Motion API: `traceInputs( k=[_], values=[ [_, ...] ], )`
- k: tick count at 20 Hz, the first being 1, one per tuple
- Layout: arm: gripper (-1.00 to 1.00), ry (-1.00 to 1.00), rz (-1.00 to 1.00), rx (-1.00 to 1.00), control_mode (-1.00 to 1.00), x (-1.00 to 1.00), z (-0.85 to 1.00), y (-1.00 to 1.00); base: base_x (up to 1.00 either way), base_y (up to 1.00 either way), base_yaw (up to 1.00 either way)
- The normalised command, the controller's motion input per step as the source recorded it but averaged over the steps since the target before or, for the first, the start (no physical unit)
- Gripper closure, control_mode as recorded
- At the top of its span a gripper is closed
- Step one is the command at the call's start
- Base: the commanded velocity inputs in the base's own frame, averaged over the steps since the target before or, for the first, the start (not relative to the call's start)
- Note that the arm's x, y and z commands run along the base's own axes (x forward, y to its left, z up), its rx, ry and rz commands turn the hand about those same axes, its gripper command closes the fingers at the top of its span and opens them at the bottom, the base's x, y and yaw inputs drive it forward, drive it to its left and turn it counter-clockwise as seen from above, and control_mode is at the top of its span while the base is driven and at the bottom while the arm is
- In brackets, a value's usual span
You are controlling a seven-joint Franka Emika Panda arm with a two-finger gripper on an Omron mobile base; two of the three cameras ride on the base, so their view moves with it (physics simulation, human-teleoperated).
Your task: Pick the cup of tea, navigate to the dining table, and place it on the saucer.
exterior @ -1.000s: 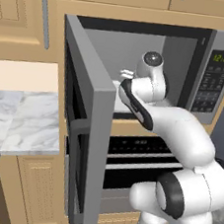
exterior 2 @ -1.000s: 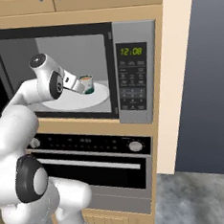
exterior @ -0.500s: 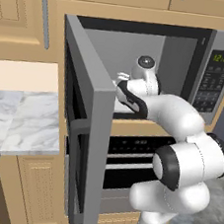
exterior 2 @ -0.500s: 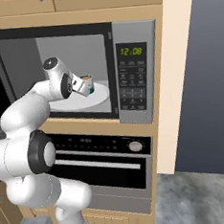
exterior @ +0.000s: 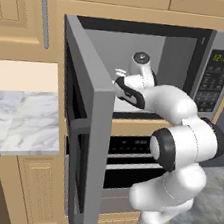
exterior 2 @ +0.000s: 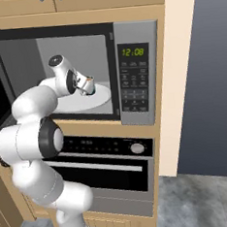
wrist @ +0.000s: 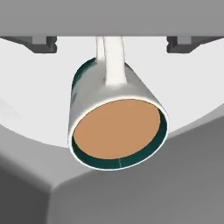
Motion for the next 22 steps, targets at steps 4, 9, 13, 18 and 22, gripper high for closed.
traceInputs(
  k=[4,9,13,18,22],
  values=[
    [-1.0,0.02,-0.02,0.0,-1.0,0.44,-0.05,0.0,0.0,0.0,0.0],
    [-1.0,0.01,-0.01,0.0,-1.0,0.15,-0.11,0.0,0.0,0.0,0.0],
    [1.0,0.0,-0.01,0.0,-1.0,0.0,-0.1,0.02,0.0,0.0,0.0],
    [1.0,0.02,0.0,0.02,-1.0,0.0,-0.11,-0.03,0.0,0.0,0.0],
    [1.0,0.0,0.0,0.12,-1.0,-0.57,-0.05,-0.04,0.0,0.0,0.0]
  ],
)
